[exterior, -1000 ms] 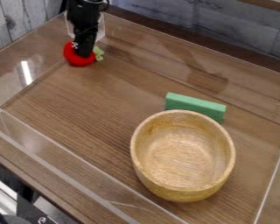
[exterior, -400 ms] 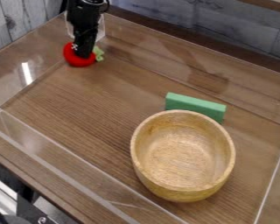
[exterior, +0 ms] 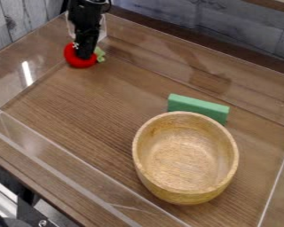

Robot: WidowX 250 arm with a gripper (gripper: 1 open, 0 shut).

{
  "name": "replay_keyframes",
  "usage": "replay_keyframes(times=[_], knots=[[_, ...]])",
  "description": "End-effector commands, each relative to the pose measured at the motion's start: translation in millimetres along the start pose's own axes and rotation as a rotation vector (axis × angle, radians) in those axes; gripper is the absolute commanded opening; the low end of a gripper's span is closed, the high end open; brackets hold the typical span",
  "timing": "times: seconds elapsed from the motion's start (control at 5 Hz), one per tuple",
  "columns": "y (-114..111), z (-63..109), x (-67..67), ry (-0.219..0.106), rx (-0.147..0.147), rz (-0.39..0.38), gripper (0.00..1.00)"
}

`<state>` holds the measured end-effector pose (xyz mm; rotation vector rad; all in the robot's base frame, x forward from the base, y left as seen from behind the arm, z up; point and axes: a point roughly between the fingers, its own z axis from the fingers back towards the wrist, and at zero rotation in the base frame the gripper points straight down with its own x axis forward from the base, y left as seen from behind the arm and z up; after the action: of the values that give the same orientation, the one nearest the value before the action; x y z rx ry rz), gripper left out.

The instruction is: Move the red fruit to the left

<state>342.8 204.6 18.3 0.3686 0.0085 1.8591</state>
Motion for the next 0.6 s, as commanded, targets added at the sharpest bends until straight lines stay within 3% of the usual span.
replay_keyframes(times=[0.0, 0.2, 0.4], knots=[[7, -19.4, 7.4, -0.001, 0.052, 0.009, 1.00], [10, -20.7, 9.9, -0.001, 0.061, 0.013, 1.00], [12, -10.2, 18.7, 0.007, 0.078, 0.051, 1.00]])
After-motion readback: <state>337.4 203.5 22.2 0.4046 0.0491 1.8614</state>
